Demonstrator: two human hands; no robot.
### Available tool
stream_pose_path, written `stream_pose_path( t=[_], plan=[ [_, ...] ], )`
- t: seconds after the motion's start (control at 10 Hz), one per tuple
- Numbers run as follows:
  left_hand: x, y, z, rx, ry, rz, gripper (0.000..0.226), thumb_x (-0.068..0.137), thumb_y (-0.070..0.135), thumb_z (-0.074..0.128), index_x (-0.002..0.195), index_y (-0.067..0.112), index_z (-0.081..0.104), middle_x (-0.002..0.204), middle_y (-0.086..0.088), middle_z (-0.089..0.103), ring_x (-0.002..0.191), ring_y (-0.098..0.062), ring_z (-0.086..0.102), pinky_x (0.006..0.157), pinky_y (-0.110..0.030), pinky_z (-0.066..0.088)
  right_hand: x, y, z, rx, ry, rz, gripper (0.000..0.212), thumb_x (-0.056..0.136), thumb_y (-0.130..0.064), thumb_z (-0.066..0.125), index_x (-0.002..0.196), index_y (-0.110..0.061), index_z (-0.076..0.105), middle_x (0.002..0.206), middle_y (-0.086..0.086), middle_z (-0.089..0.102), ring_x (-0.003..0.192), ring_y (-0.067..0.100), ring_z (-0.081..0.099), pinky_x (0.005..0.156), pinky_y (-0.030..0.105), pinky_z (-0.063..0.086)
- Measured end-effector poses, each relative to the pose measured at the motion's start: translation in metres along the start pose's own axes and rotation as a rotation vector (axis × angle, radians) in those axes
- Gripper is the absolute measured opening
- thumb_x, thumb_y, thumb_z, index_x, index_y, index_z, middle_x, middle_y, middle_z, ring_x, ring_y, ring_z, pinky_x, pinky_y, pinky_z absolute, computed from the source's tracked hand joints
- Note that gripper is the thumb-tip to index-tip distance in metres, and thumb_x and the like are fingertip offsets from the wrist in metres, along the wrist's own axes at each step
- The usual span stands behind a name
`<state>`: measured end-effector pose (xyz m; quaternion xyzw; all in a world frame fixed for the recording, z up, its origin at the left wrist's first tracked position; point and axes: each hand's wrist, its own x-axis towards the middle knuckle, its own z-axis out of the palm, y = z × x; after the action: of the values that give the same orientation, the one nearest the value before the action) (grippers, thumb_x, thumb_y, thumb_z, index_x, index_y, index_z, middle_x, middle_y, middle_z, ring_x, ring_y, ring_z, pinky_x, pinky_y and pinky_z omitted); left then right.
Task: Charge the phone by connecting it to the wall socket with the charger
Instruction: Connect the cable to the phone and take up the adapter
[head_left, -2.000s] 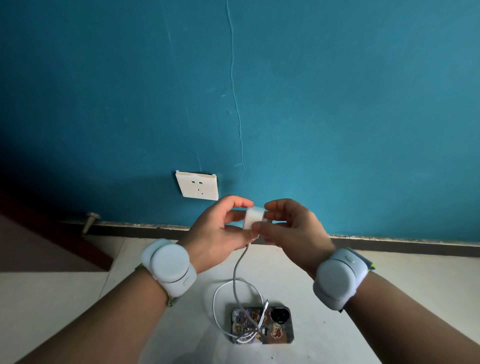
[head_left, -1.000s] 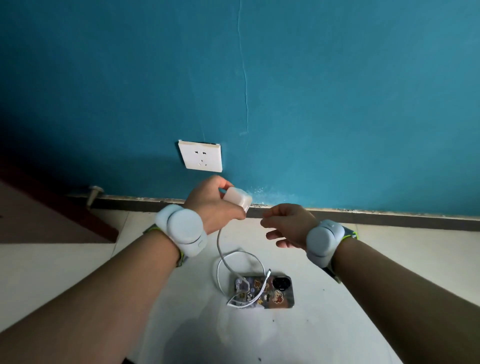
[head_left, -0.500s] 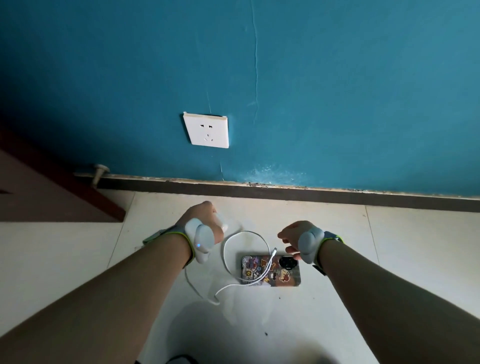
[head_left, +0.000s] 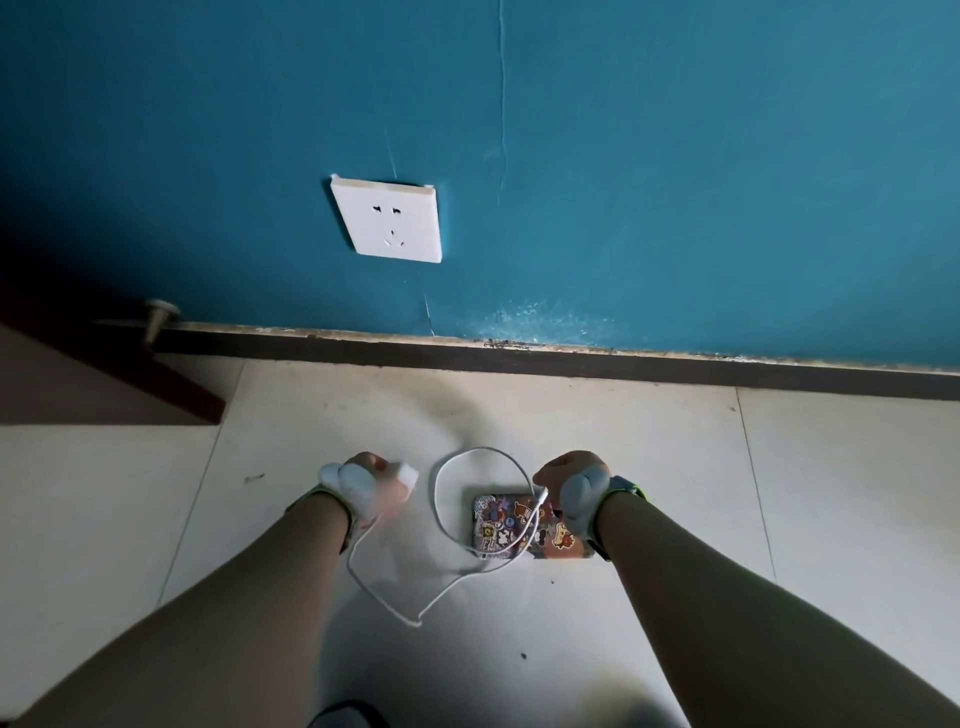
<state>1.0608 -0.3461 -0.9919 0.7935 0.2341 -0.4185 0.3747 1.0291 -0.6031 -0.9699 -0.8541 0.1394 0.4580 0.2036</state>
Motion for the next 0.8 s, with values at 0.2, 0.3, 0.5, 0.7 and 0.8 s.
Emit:
stream_pose_path(
  t=[0.2,0.3,0.5,0.7,0.8],
  plan=[
    [0.023,-0.007,0.015,-0.035,-0.01,0.029,0.024,0.088,0.006,0.063,0.11,0.01,0.054,0.075,-0.011,0.061,0.055,-0.023,0.055,0.053,-0.023,0.043,0.012,-0.005,0.015,0.041,0.12,0.139,0.046,0.087,-0.02,0.048,0.133,-0.019,0.052,0.137,-0.002,0.056,0.123,0.017,0.056,0.09,0.03,0.048],
    [0.031,-0.017,0.013,0.022,0.02,0.11,0.024,0.085,0.012,0.068,0.108,0.004,0.066,0.062,-0.003,0.064,0.044,-0.011,0.057,0.048,-0.015,0.042,0.019,-0.004,0.017,-0.025,0.112,0.13,0.043,0.083,-0.028,0.05,0.126,-0.031,0.052,0.13,-0.007,0.055,0.118,0.017,0.057,0.084,0.026,0.046],
    [0.042,-0.04,0.01,0.018,0.053,0.138,0.014,0.081,0.016,0.064,0.09,0.01,0.073,0.069,-0.009,0.065,0.067,-0.023,0.055,0.069,-0.033,0.043,0.033,0.005,0.032,0.064,0.043,0.088,0.042,0.089,-0.024,0.048,0.131,-0.021,0.051,0.135,0.002,0.058,0.114,0.019,0.061,0.085,0.019,0.048],
    [0.034,-0.032,0.014,0.115,0.119,0.158,0.014,0.087,0.009,0.06,0.094,0.007,0.073,0.094,-0.021,0.074,0.092,-0.039,0.069,0.075,-0.034,0.05,0.036,0.007,0.037,0.211,0.096,0.038,0.039,0.087,-0.024,0.051,0.125,-0.024,0.057,0.127,0.0,0.063,0.119,0.02,0.06,0.083,0.025,0.046],
    [0.027,-0.024,0.014,0.124,0.147,0.16,0.013,0.087,0.007,0.06,0.093,0.003,0.071,0.101,-0.026,0.072,0.1,-0.04,0.066,0.075,-0.034,0.048,0.04,0.009,0.035,0.308,0.047,0.055,0.041,0.086,-0.019,0.059,0.127,-0.019,0.061,0.129,0.004,0.063,0.123,0.024,0.059,0.097,0.031,0.051]
  ],
)
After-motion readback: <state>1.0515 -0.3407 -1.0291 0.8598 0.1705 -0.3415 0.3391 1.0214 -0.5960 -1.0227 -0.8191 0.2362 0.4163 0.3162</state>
